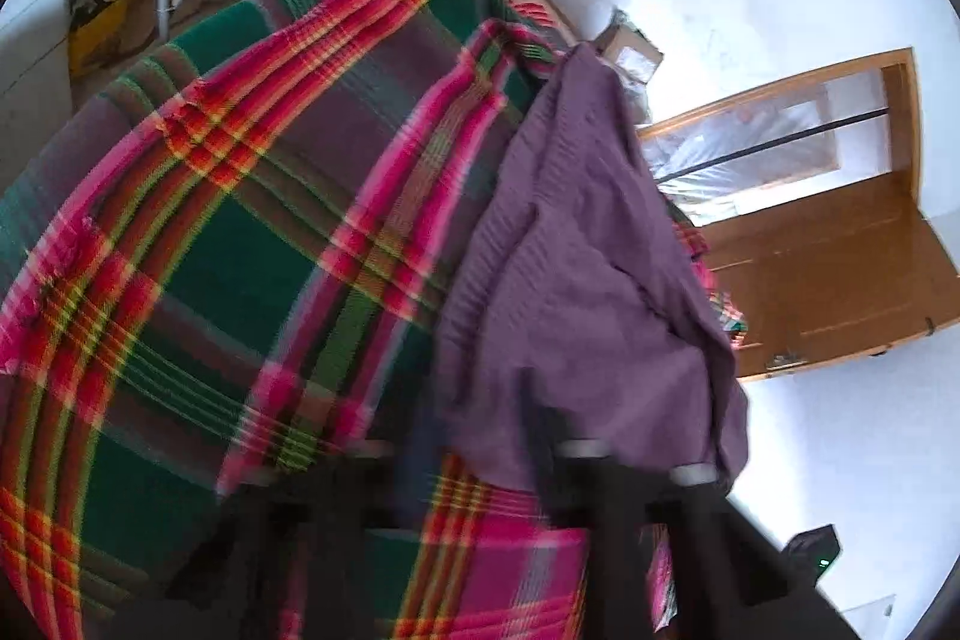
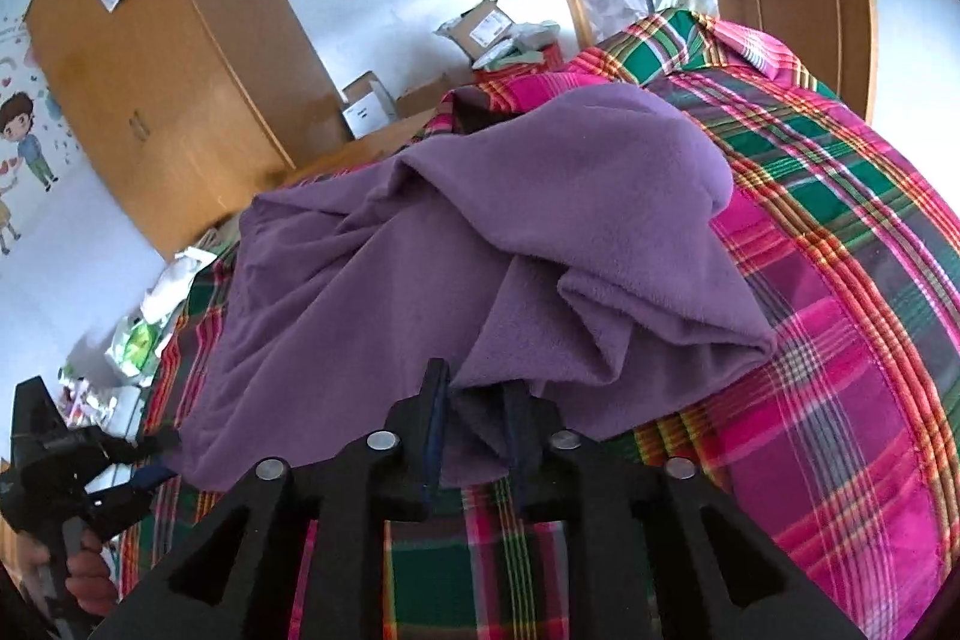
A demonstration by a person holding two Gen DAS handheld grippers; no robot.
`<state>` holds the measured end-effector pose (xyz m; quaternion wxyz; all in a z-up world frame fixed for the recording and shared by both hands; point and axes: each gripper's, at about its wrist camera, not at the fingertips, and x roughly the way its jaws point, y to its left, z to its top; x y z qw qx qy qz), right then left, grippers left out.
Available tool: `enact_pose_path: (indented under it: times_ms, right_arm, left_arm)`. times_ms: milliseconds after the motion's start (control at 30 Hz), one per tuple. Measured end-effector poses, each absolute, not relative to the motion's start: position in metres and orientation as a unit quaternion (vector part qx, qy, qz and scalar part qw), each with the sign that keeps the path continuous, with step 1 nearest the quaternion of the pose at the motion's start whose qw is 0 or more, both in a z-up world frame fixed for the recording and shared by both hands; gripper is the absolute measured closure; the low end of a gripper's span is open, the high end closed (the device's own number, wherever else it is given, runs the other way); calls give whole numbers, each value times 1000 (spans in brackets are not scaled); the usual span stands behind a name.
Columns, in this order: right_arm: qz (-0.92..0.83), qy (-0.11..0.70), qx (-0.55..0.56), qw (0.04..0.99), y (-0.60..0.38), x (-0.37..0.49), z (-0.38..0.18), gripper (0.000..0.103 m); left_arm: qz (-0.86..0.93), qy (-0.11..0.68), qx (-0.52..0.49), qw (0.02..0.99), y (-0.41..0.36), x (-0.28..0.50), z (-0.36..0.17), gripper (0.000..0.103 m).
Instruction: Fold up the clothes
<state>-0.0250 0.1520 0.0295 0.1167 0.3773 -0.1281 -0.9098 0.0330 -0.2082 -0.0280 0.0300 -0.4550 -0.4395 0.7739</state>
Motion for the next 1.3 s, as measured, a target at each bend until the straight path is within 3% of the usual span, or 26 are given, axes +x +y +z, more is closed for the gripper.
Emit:
enact_pose_path:
  times_ms: [700, 1300]
  right_arm:
    - [-907, -160, 340, 189, 171, 35, 76, 101]
    - [-884, -96, 384, 250, 139, 68, 39, 98]
  left_arm:
    - [820, -457, -344, 32, -247, 107, 39, 95]
    - [795, -472, -381, -30, -270, 159, -2, 94]
